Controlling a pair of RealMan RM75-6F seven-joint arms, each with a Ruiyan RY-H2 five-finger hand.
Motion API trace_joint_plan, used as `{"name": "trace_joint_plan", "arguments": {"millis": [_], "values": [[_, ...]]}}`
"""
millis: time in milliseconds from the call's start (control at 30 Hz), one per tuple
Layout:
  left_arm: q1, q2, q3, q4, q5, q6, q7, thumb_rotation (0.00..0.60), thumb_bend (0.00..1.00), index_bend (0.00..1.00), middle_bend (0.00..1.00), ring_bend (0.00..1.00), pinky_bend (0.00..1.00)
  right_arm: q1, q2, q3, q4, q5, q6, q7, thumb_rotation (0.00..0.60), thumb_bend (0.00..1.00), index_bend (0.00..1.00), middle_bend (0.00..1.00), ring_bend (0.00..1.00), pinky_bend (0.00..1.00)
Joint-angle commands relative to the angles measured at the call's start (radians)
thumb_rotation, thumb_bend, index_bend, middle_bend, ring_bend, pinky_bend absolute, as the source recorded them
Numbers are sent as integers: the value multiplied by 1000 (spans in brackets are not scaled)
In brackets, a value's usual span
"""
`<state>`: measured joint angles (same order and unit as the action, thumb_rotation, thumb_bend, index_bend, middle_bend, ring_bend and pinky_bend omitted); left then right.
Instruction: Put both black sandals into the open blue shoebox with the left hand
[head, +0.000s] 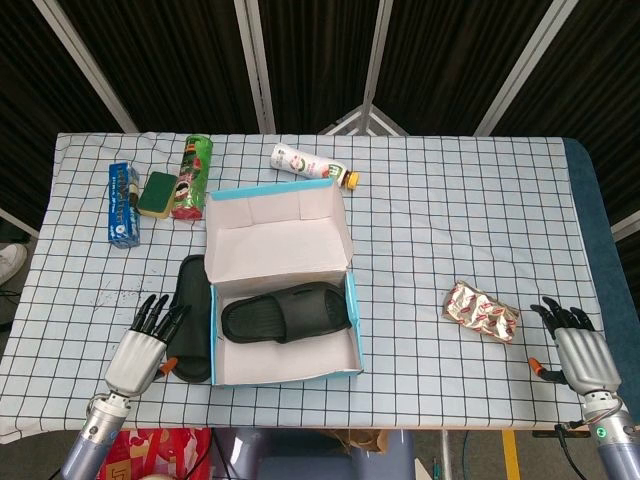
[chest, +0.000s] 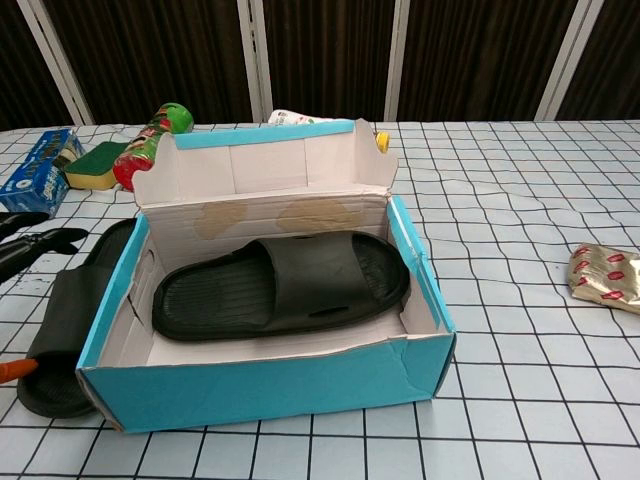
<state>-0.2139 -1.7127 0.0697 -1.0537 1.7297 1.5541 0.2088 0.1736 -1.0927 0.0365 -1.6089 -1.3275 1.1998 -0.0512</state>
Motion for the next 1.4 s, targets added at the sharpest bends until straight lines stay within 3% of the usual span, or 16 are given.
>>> {"name": "trace_joint_plan", "arguments": {"millis": [33,1200,1400], "values": [[0,-4,-3,4,2,5,5,600,152,55,164,0,0,0,1,-1,-1,2,-4,2,600,291,163,84,158,87],[3,-93,-22,121,-36,-19,-37,600,152,55,167,0,0,10,2,-3,1,14,-26,4,600,291,163,85,158,87],[-5,-101,-26,130,-45,-35,-31,600,194,60,238,0,0,11,0,-3,2,16,-27,2,600,291,163,85,157,87]]}}
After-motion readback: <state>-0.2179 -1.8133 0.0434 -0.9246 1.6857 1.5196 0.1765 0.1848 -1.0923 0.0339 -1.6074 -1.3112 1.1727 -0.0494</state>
